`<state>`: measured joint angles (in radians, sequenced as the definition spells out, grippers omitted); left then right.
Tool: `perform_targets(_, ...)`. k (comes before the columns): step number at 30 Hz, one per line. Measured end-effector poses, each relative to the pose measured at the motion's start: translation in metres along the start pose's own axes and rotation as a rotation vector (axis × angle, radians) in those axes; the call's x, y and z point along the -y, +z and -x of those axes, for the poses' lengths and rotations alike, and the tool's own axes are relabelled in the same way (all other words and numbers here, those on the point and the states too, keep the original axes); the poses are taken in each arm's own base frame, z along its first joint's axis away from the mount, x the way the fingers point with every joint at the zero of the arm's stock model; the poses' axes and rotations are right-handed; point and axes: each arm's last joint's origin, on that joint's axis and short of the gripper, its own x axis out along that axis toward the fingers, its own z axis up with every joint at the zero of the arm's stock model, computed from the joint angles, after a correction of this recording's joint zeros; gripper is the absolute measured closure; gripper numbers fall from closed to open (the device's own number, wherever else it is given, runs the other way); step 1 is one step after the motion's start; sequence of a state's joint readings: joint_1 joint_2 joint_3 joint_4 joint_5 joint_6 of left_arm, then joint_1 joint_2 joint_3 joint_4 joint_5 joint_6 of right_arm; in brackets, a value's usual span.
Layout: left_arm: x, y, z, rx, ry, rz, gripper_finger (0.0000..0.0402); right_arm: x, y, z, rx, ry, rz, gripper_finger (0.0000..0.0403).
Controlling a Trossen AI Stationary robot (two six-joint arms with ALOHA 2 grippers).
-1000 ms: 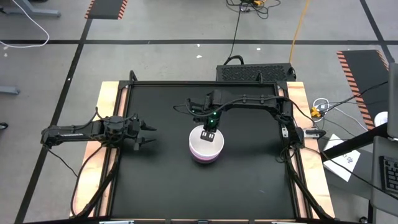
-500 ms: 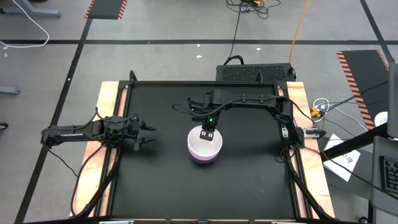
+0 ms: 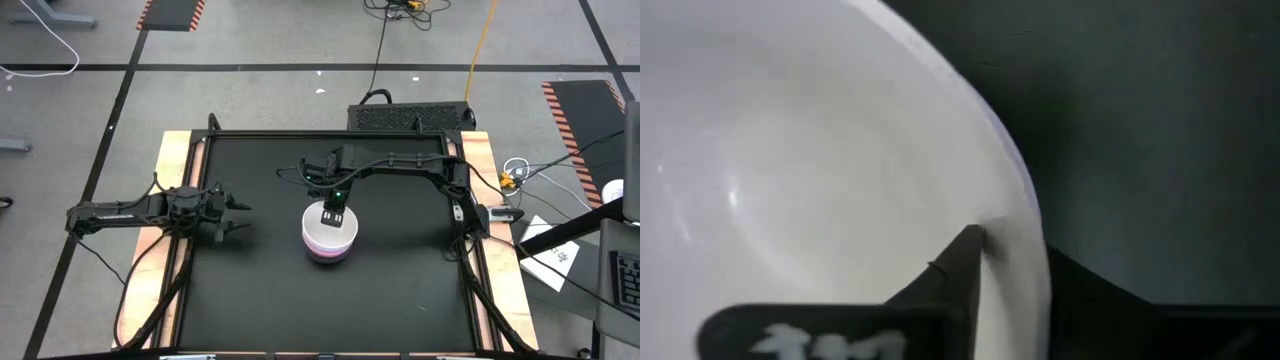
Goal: Nest bowls inside each other
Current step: Stack the white bowl on top of the purple bowl
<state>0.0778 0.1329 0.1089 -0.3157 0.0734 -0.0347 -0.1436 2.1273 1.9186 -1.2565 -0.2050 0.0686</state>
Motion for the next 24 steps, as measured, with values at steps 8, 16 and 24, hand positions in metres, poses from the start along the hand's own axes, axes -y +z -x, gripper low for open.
perform_targets(8, 0.000, 0.000, 0.000, -0.001, 0.000, 0.001, 0.0172, -0.001, 0.000, 0.000, 0.006, 0.005, -0.027, 0.0289)
perform_targets(16, 0.000, 0.000, 0.000, -0.002, 0.000, 0.001, 0.0172, -0.016, -0.007, 0.028, 0.120, 0.010, -0.021, 0.0262)
perform_targets(24, 0.000, 0.000, 0.000, -0.001, 0.001, 0.001, 0.0172, -0.031, -0.017, 0.051, 0.204, -0.042, -0.010, 0.0261)
